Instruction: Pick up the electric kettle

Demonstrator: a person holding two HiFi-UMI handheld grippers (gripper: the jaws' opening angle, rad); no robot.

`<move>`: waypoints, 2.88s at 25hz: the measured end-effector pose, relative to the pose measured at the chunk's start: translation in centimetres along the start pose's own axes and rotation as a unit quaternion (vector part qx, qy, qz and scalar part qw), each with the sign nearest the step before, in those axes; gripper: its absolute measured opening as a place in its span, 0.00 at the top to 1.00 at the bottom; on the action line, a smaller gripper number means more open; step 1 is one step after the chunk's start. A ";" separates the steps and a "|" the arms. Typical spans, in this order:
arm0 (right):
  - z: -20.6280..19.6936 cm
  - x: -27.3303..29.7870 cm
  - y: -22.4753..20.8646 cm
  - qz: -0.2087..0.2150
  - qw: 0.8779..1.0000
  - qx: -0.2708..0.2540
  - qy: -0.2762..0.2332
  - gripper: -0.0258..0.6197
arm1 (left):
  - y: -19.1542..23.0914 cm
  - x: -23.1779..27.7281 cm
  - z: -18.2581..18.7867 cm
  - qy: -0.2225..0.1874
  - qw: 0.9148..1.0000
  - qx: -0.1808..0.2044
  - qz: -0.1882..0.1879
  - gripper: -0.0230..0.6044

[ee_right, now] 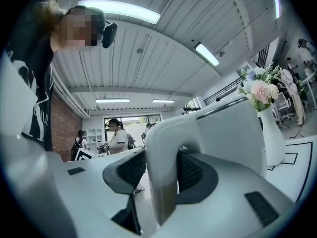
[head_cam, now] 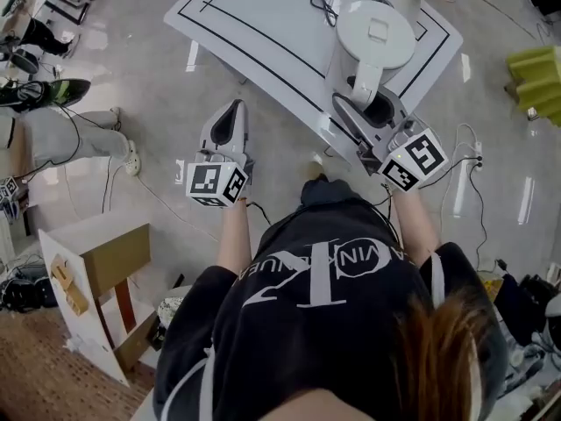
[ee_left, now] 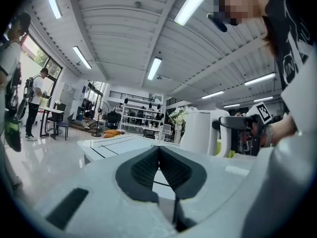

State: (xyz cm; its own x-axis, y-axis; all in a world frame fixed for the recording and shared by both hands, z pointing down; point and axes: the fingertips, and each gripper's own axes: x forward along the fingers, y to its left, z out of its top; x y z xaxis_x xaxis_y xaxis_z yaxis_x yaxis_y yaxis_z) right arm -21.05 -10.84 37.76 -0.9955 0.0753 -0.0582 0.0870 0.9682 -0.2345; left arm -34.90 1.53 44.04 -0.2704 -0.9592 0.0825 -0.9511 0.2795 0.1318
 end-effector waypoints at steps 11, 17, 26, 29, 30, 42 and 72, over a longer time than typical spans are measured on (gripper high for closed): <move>-0.1 0.4 0.6 -0.012 1.000 -0.025 0.004 0.73 | 2.9 0.4 2.1 -0.005 1.000 0.014 -0.022 0.95; -0.2 0.5 0.9 -0.010 0.999 -0.049 0.019 0.74 | 1.1 2.2 1.7 0.004 0.998 0.009 -0.068 0.95; 1.0 0.6 0.4 -0.020 0.998 -0.053 -0.026 0.74 | -1.2 5.3 3.8 0.005 0.990 0.036 -0.137 0.95; 1.6 0.8 0.4 -0.025 0.998 -0.044 -0.035 0.74 | -0.9 5.9 4.3 0.008 0.988 0.039 -0.148 0.95; 1.7 0.8 0.5 -0.027 0.998 -0.041 -0.039 0.74 | -0.8 6.0 4.4 0.009 0.988 0.040 -0.152 0.95; 2.8 1.2 0.3 -0.071 0.995 -0.036 -0.066 0.74 | -0.3 9.1 5.9 0.010 0.976 0.052 -0.212 0.95; 6.1 -0.1 -0.3 -0.155 0.982 -0.038 -0.105 0.74 | 0.0 12.0 6.3 0.007 0.961 0.034 -0.276 0.95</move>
State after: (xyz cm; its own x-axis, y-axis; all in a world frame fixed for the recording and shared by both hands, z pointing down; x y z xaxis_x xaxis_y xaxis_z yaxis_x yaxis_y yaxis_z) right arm -20.77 -12.56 31.89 -0.9433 -0.2679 -0.1958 -0.2291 0.9527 -0.1997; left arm -39.10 -10.25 38.84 0.2787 -0.9598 0.0325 -0.9569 -0.2746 0.0951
